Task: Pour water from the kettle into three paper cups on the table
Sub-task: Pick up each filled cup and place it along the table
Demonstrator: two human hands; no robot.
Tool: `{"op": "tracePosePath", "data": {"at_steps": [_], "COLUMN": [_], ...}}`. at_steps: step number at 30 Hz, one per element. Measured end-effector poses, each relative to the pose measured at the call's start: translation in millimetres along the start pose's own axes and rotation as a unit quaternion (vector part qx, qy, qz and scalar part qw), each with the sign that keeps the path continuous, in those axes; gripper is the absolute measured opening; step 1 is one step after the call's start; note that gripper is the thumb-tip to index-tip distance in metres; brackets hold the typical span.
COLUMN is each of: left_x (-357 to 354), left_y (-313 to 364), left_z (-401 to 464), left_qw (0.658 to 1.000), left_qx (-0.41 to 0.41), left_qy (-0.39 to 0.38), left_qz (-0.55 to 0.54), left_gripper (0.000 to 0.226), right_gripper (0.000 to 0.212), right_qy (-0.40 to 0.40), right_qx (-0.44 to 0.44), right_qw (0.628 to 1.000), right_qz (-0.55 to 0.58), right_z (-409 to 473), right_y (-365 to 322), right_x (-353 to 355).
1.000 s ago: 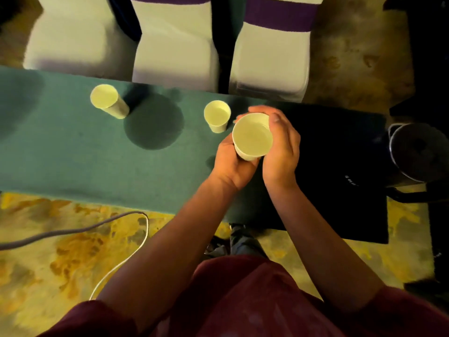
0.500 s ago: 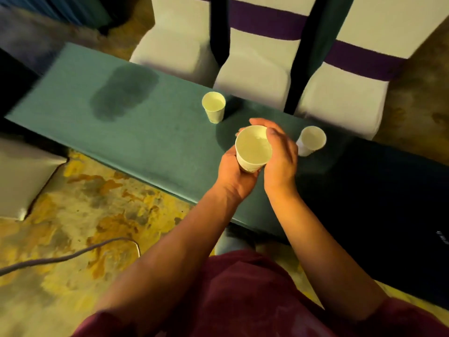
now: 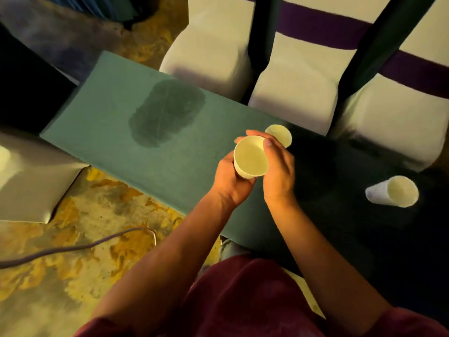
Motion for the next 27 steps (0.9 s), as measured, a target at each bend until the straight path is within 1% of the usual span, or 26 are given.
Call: {"op": "tracePosePath", "data": {"at_steps": [1,3,5,8,11,18,21,24,27], "left_x": [3.8,15.9,22.3,42.0,63.0,96.3,113.0,132.8,151.5], "left_y": [8.7,34.9,51.8,77.8,99.5,154.1,184.0,214.8,241.4], "left_z": [3.4,22.2,29.8,54.0,73.8,107.4,125.1,137.9,152.6], "left_qw": [1.000,1.000,1.000,0.999,0.998,0.996,0.995,0.994,0.991], "left_qx": [0.003,0.008,0.002,0.015,0.024,0.052,0.067,0.082,0.106], "left_qy": [0.006,0.012,0.026,0.036,0.049,0.051,0.058,0.077,0.077], "left_qz": [-0.006,-0.009,-0.004,-0.007,-0.006,-0.043,-0.036,0.005,0.040], "left_gripper": [0.023,0.029,0.031,0.023,0.030,0.033,0.031,0.029,0.025], "right_gripper": [0.037,0.038,0.034,0.032,0.032,0.036,0.034,0.033,0.033], "right_qy": [-0.003,-0.005,-0.007,-0.003,0.001,0.054,0.073,0.086,0.098], "right_qx": [-0.001,-0.017,-0.014,-0.011,-0.014,-0.009,-0.014,-0.023,-0.036], "right_qw": [1.000,1.000,0.999,0.998,0.997,0.994,0.993,0.993,0.992], "right_qz": [-0.001,-0.016,-0.035,-0.063,-0.076,-0.096,-0.094,-0.081,-0.076], "right_z": [6.8,27.7,39.5,61.1,74.8,110.6,126.7,144.6,161.1], "right_y": [4.8,20.9,25.1,42.5,60.2,99.2,114.6,128.3,144.0], "right_x": [-7.7,-31.0,-44.7,-67.9,-88.3,-147.0,-175.8,-204.5,-228.5]}}
Point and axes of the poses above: each hand's wrist, its own z-axis towards the middle knuckle, its own x-axis out of the back of the hand, y = z × x, the point moved 5 cm from there along z, towards the middle knuckle, and after that the axes turned 9 degrees about z, right-handed, at the moved point
